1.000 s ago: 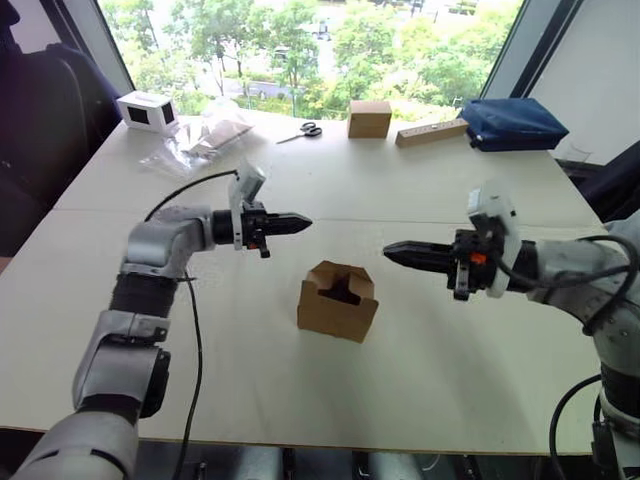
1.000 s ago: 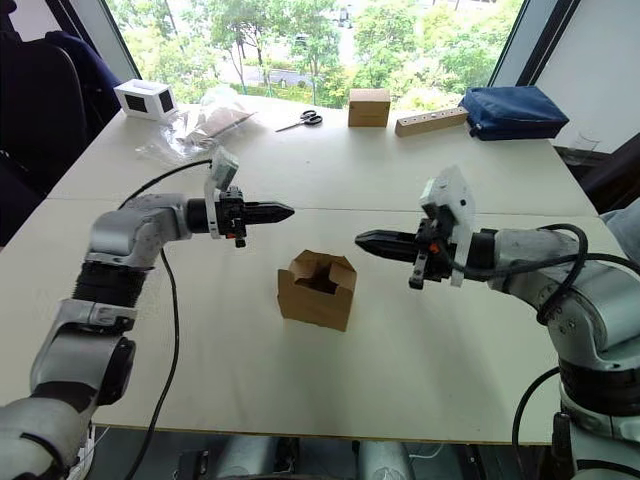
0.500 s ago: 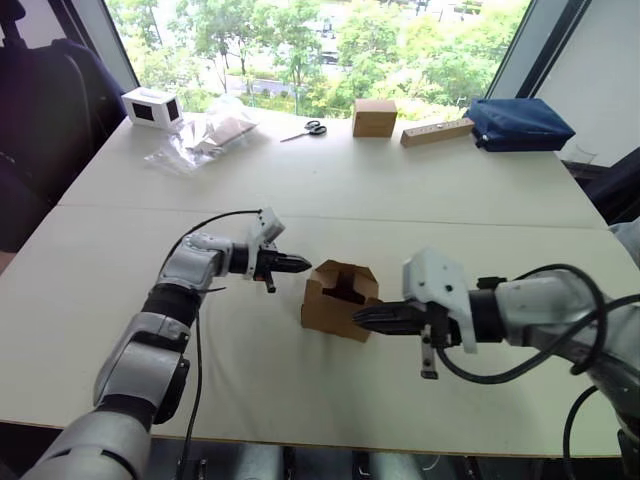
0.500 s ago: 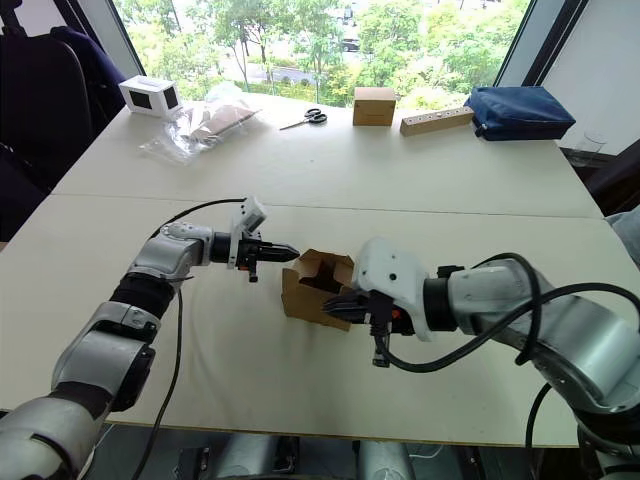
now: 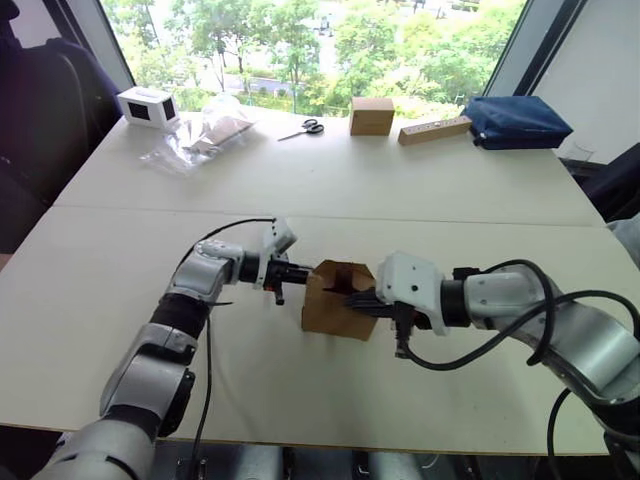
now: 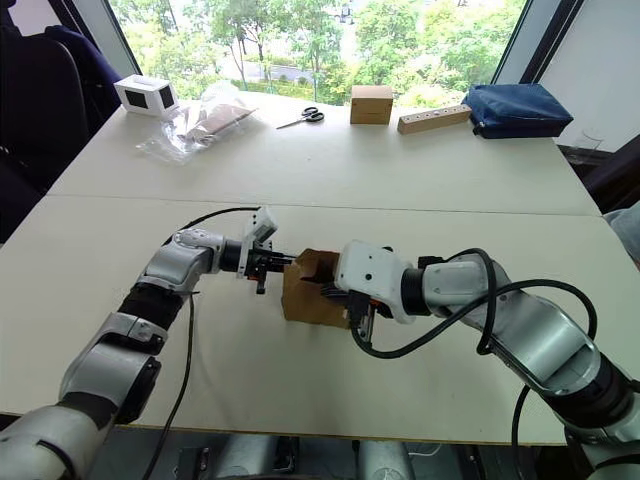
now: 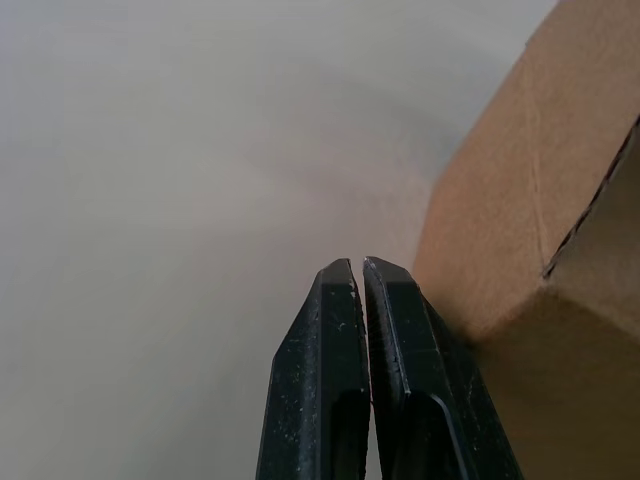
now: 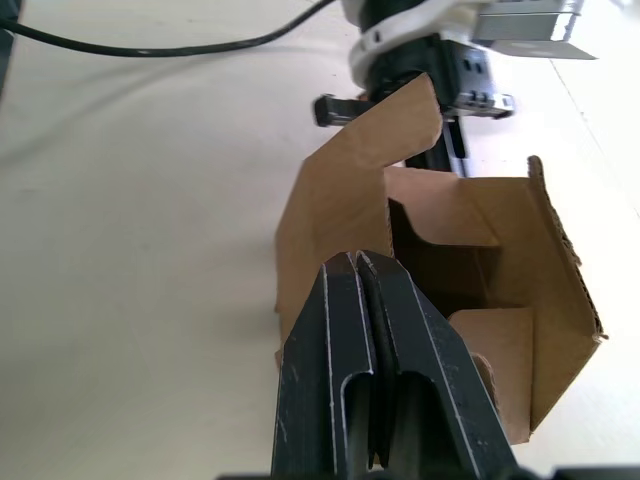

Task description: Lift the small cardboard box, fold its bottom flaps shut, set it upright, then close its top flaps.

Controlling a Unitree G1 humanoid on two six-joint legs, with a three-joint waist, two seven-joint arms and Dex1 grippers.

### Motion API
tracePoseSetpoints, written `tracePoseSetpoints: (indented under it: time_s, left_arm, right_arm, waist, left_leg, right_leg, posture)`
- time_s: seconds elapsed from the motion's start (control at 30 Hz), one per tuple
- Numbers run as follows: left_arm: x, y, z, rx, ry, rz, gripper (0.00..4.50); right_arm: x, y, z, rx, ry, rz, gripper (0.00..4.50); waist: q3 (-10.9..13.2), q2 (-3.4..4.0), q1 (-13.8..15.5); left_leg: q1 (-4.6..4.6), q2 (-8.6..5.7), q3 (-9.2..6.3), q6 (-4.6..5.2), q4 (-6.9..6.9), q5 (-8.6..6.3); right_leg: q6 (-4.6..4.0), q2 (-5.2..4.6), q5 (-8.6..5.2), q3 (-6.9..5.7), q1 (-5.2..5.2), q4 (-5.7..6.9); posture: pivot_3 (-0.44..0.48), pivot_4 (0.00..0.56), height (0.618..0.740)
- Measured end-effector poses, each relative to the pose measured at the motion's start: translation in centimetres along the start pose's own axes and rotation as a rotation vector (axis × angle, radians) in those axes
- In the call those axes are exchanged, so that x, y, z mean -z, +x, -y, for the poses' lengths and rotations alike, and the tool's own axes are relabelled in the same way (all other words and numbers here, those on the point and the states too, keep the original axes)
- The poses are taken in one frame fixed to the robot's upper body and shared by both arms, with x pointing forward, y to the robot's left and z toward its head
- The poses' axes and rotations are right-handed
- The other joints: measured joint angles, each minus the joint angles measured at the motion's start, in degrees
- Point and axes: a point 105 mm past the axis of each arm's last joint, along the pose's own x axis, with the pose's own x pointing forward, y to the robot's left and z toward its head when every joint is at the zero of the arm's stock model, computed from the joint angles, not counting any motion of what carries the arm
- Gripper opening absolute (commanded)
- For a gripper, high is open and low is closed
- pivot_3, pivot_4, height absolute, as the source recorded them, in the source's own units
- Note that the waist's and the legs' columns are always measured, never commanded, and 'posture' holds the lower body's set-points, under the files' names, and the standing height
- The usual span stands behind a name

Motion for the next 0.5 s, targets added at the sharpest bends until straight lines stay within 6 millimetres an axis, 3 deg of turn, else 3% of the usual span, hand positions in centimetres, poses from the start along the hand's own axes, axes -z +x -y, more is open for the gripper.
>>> tracePoseSetpoints:
  time_s: [0.5]
  left_arm:
    - [-0.2, 0.1, 0.4, -0.01, -0.002, -0.005, 0.14]
  right_arm:
    - [1.2, 1.9, 0.0, -0.03, 0.04, 0.005, 0.0]
  waist:
    - [0.0, 0.01, 0.0]
  left_leg:
    - [0.01, -0.02, 0.01, -0.01, 0.02, 0.01]
  right_leg:
    - [0.0, 0.03, 0.0, 0.0, 0.02, 0.01]
  posture:
    - [0.0, 0.15, 0.74]
